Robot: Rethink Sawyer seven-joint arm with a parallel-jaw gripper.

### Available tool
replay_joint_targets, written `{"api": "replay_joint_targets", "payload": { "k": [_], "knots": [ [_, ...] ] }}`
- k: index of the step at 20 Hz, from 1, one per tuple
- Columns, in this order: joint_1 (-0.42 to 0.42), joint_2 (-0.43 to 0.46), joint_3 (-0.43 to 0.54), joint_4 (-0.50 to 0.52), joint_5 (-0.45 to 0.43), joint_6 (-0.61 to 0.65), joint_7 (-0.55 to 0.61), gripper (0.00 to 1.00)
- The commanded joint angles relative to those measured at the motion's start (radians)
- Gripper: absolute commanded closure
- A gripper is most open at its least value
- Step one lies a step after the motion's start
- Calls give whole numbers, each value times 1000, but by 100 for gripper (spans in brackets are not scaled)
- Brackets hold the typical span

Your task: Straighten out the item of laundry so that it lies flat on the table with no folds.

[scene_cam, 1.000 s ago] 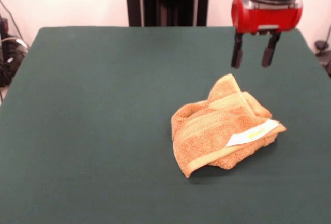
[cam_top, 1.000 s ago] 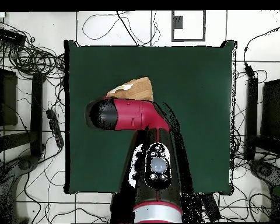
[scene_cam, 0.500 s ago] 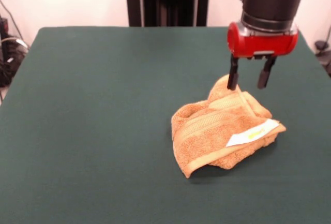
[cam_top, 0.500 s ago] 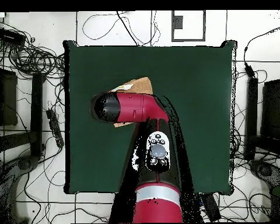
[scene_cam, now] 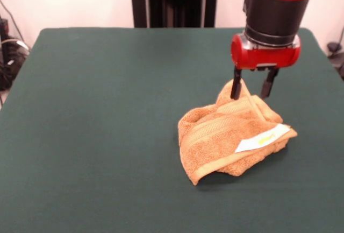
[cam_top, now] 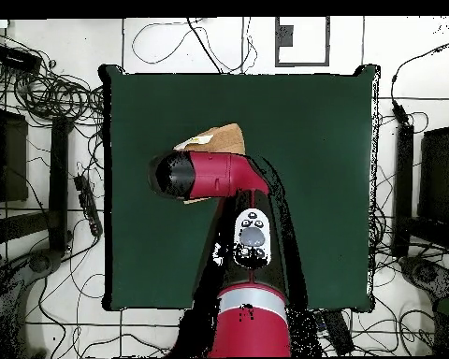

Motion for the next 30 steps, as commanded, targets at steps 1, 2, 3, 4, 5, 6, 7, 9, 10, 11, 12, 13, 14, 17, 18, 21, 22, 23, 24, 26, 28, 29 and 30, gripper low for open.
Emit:
{"api": "replay_joint_targets", "payload": {
  "k": [1,2,3,4,5,6,7,9,10,11,12,13,14,17,18,21,22,23,24,26,28,29,30],
  "knots": [
    [36,29,2,82,-9,-63,217,0],
    [42,31,-3,83,-7,-61,222,0],
    [48,30,-8,88,-5,-61,228,0],
    [52,36,-12,80,-1,-54,231,0],
    [55,40,-12,80,0,-59,233,0],
    [52,41,-8,89,3,-67,231,0],
    [52,45,-7,90,5,-68,231,0],
    [57,50,-15,87,7,-57,231,0],
    [57,49,-12,93,11,-58,231,0],
    [60,49,-14,93,14,-54,234,0],
    [59,47,-12,98,18,-53,234,0],
    [60,47,-10,100,22,-54,236,0],
    [62,49,-10,105,24,-61,241,0],
    [65,51,-9,112,29,-73,251,0],
    [66,51,-9,114,30,-75,253,0],
    [66,54,-5,123,33,-88,255,0],
    [62,51,-2,130,33,-92,252,0],
    [63,55,-2,131,34,-97,254,0],
    [64,59,-1,133,36,-102,257,0],
    [67,61,0,136,39,-108,260,0],
    [68,62,1,141,42,-115,261,0],
    [69,65,0,142,43,-120,262,0],
    [71,69,0,143,43,-125,263,0]
  ]
}}
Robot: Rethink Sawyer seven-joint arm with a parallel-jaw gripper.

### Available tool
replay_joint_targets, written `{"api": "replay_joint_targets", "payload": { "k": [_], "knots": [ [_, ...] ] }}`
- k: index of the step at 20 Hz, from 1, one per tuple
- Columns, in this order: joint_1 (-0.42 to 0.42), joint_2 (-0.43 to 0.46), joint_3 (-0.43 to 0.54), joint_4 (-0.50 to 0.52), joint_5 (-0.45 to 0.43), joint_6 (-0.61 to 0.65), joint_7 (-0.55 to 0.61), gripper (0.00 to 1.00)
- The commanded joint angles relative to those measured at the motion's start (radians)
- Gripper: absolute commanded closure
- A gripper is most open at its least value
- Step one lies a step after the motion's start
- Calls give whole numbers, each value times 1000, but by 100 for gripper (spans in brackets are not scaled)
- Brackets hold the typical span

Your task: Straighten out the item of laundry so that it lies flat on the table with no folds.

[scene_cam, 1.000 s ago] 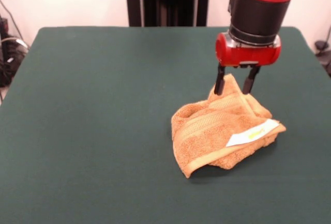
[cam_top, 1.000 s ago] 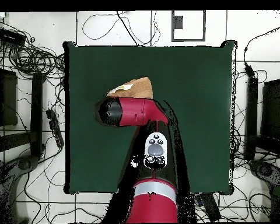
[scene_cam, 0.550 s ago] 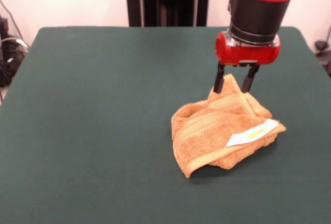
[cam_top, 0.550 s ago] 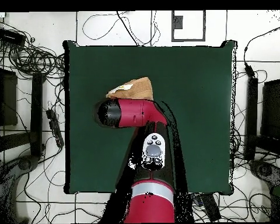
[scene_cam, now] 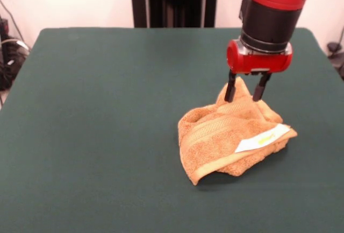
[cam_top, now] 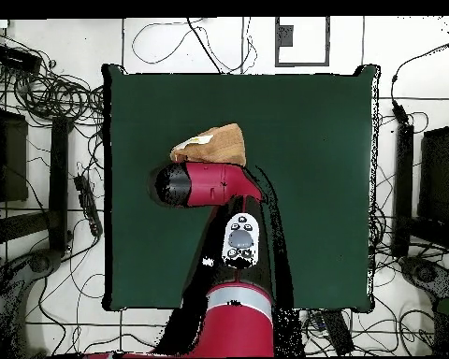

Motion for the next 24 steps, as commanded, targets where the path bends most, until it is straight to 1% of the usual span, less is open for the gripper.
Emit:
{"api": "replay_joint_targets", "payload": {
  "k": [1,5,8,13,19,24],
  "knots": [
    [29,36,52,121,45,-66,264,0],
    [44,83,45,126,49,-120,289,0],
    [29,112,76,138,56,-153,274,0],
    [50,99,69,164,85,-142,291,0],
    [82,100,48,186,117,-189,324,0],
    [89,103,35,182,129,-201,301,0]
  ]
}}
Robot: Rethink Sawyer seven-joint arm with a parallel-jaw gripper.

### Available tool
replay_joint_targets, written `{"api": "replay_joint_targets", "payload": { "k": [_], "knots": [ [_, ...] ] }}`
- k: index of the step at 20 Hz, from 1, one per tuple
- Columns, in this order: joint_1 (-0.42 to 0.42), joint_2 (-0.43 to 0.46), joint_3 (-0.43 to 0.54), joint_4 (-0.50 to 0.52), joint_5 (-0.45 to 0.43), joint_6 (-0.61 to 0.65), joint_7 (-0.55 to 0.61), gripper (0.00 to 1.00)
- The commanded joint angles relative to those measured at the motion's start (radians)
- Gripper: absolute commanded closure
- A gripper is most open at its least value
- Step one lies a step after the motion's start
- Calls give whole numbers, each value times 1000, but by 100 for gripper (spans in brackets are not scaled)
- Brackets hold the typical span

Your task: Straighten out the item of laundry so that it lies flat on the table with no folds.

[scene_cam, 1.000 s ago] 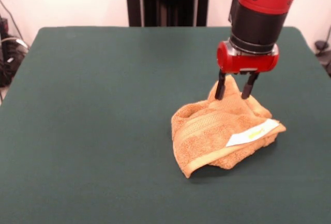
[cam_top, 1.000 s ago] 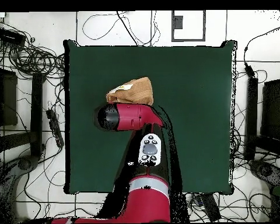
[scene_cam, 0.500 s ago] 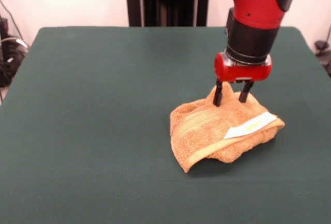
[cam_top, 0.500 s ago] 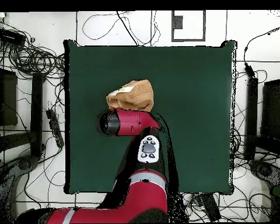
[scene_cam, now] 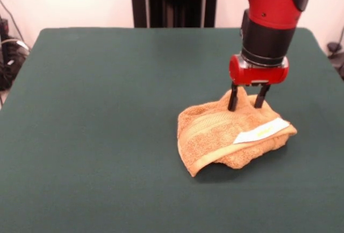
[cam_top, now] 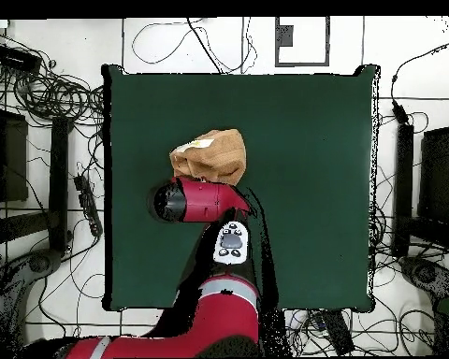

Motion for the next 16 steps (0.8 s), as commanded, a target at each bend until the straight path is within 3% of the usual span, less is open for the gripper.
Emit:
{"api": "replay_joint_targets", "payload": {
  "k": [1,3,4,16],
  "knots": [
    [70,40,25,93,72,-27,307,0],
    [81,41,11,93,77,-36,312,0],
    [87,41,4,93,80,-40,314,100],
    [103,-8,-23,121,97,-60,288,100]
  ]
}}
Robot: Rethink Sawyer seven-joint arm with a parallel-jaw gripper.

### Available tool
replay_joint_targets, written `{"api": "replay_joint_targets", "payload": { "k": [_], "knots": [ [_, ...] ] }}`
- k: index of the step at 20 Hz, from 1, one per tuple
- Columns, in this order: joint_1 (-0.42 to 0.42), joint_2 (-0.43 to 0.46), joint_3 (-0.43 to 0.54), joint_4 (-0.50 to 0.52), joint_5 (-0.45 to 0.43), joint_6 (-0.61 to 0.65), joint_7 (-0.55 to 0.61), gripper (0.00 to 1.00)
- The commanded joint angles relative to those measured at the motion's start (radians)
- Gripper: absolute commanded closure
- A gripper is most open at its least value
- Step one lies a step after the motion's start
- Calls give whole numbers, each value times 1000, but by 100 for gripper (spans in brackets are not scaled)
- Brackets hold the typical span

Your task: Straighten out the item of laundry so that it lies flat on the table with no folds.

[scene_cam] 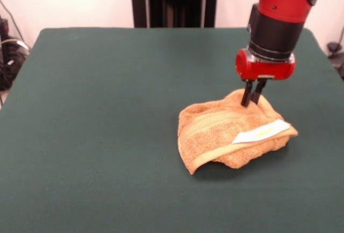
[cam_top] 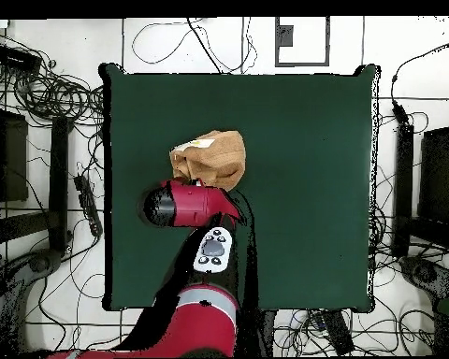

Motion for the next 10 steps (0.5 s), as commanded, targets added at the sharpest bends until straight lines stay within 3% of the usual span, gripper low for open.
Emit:
{"api": "replay_joint_targets", "payload": {
  "k": [1,7,10],
  "knots": [
    [31,-35,40,130,62,-16,292,100],
    [122,-329,-74,200,82,313,312,100],
    [113,-432,-65,237,100,426,302,100]
  ]
}}
